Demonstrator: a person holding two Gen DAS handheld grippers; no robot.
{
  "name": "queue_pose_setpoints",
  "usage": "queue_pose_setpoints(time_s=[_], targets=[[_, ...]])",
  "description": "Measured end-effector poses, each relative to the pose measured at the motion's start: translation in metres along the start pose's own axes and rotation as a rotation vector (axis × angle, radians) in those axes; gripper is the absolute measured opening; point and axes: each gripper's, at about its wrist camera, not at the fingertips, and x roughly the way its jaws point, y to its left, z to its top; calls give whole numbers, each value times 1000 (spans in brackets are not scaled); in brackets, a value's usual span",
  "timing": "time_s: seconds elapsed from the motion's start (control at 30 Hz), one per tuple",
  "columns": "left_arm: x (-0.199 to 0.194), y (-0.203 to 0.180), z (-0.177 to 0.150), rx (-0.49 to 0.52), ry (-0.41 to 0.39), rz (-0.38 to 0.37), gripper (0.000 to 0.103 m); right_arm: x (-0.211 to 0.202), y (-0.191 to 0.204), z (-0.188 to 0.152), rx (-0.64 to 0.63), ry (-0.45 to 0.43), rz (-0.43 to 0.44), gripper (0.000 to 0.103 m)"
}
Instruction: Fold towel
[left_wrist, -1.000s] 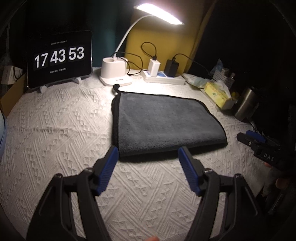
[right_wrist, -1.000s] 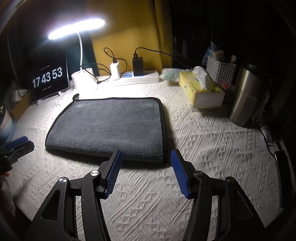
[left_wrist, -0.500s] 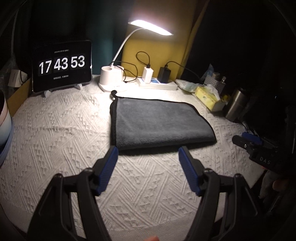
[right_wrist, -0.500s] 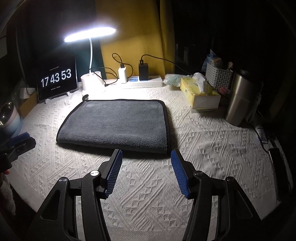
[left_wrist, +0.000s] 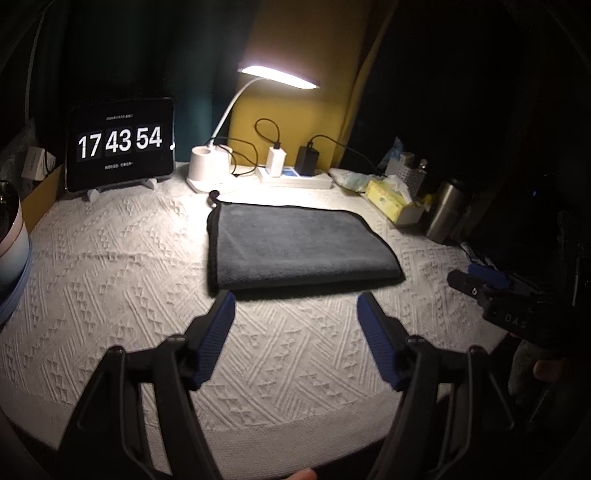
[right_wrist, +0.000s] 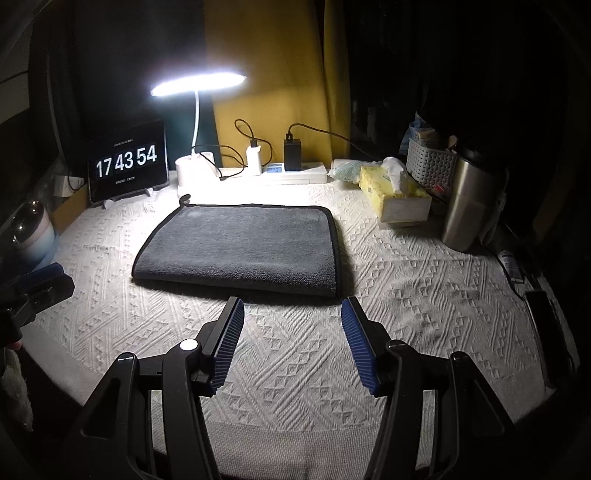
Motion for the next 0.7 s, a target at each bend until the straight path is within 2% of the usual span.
queue_pose_setpoints(time_s=[0.7], targets=[[-57, -19, -1, 23, -125, -42, 76, -64, 14, -5, -36, -104, -8, 58]])
